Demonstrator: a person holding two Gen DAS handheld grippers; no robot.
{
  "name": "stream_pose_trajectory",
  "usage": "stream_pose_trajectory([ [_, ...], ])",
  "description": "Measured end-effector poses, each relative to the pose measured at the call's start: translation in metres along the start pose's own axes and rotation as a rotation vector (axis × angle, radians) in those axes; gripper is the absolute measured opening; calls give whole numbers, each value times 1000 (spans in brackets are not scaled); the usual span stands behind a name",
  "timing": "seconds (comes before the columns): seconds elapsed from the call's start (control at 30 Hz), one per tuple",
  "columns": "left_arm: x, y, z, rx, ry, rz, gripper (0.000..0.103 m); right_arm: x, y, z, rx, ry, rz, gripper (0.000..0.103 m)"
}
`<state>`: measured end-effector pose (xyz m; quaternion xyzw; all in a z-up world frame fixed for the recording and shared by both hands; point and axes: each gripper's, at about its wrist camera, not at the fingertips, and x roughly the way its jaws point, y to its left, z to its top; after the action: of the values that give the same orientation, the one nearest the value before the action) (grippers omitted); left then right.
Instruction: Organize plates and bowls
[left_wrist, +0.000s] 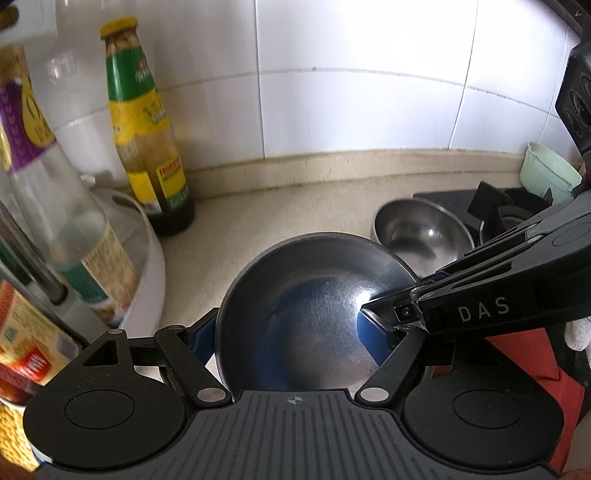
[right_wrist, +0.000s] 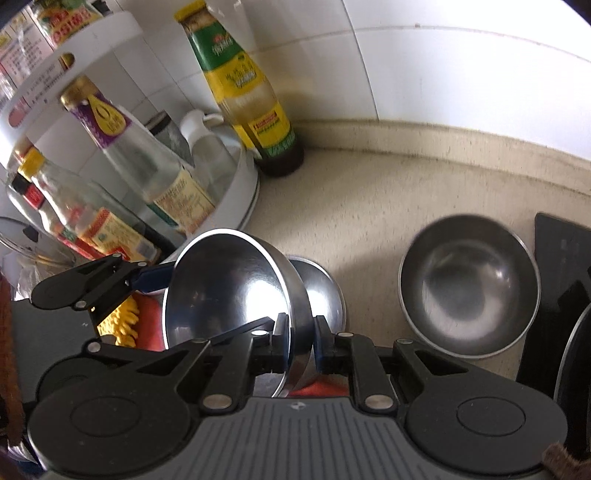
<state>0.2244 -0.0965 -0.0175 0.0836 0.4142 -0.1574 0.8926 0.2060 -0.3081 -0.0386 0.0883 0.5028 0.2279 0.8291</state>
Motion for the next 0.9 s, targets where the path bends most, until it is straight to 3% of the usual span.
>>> stream_pose_trajectory([
  [0.77,25,13,-5,-35,41,-6,83,27,-5,6,4,32,-23,15],
  [0.9,21,17,-5,-40,22,10,84,25,0,9,-23,9,-58,25],
])
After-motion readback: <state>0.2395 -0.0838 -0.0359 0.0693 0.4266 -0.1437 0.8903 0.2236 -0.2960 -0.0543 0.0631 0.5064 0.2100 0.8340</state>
